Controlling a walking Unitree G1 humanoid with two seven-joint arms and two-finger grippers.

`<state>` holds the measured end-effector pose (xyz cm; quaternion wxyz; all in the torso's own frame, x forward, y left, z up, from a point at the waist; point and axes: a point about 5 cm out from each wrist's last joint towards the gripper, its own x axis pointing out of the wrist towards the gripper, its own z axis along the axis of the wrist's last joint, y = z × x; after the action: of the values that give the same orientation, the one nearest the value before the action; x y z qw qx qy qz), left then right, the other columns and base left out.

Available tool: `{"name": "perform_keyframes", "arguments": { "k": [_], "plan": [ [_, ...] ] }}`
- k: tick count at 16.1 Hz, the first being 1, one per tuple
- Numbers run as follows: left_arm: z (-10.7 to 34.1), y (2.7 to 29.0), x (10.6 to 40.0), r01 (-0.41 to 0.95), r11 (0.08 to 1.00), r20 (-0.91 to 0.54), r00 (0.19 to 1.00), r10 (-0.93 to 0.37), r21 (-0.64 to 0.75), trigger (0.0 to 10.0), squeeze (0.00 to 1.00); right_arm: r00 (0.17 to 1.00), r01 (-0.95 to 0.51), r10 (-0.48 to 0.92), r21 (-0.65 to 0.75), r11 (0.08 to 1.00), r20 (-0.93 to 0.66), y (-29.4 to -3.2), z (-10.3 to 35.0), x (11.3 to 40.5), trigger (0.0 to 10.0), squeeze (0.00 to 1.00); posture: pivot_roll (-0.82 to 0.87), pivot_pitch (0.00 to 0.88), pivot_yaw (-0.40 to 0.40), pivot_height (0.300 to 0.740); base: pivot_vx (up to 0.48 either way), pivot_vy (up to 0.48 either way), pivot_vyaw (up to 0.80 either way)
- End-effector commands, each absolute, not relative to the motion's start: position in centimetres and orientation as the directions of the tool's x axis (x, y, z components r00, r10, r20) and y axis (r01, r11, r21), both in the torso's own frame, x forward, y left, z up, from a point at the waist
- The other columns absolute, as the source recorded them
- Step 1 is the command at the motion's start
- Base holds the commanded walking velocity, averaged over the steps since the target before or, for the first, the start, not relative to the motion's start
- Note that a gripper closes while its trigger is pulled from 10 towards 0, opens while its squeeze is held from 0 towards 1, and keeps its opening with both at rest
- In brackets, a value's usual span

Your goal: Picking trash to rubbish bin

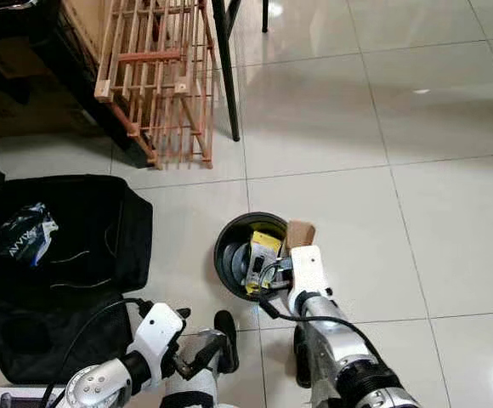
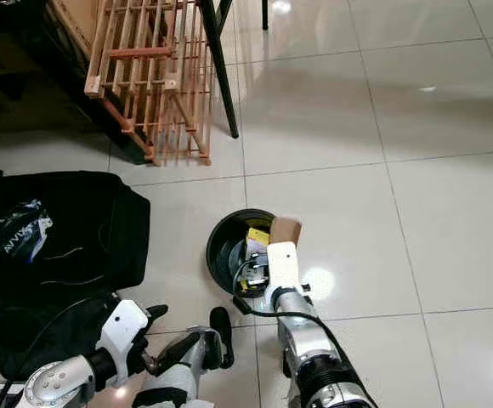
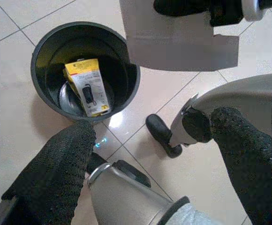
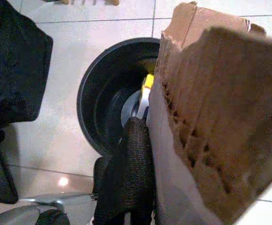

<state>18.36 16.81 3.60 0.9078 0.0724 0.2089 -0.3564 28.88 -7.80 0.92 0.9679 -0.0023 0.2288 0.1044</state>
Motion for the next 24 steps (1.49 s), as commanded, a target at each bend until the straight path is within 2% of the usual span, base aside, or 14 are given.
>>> {"name": "perform_keyframes", "arguments": {
  "k": [1,6,12,15,16,24],
  "plan": [
    [3.0,17.2,17.2,0.678,0.733,-0.47,0.634,-0.614,-0.042,10.0,0.0,0.847,-0.212,0.209,0.049,0.976,-0.489,-7.6,-0.4,27.7,10.0,0.0,0.13,0.446,0.106,0.74,0.0,0.0,0.0],
    [2.8,17.5,16.8,0.675,0.736,-0.489,0.627,-0.607,-0.047,10.0,0.0,0.849,-0.224,0.224,0.057,0.973,-0.479,-7.4,-0.6,27.6,10.0,0.0,0.14,0.462,0.106,0.74,0.0,0.0,0.0],
    [2.8,17.7,15.9,0.673,0.738,-0.5,0.623,-0.602,-0.05,10.0,0.0,0.916,-0.208,0.208,0.038,0.977,-0.344,-7.2,1.4,29.1,10.0,0.0,0.15,0.472,0.111,0.74,0.0,0.0,0.0],
    [2.9,17.7,15.7,0.673,0.738,-0.503,0.621,-0.601,-0.05,10.0,0.0,0.92,-0.2,0.2,0.035,0.979,-0.336,-7.4,1.5,29.3,10.0,0.0,0.15,0.479,0.11,0.74,0.0,0.0,0.0],
    [2.9,17.7,15.6,0.672,0.739,-0.503,0.622,-0.6,-0.051,10.0,0.0,0.92,-0.199,0.201,0.042,0.979,-0.336,-7.4,1.4,29.2,10.0,1.0,0.16,0.486,0.11,0.74,0.0,0.0,0.0],
    [3.5,17.3,14.9,0.666,0.744,-0.509,0.622,-0.595,-0.056,10.0,0.0,0.925,-0.179,0.178,0.025,0.983,-0.336,-7.6,1.0,28.8,10.0,1.0,0.15,0.51,0.106,0.74,0.0,0.0,0.0]
  ]
}}
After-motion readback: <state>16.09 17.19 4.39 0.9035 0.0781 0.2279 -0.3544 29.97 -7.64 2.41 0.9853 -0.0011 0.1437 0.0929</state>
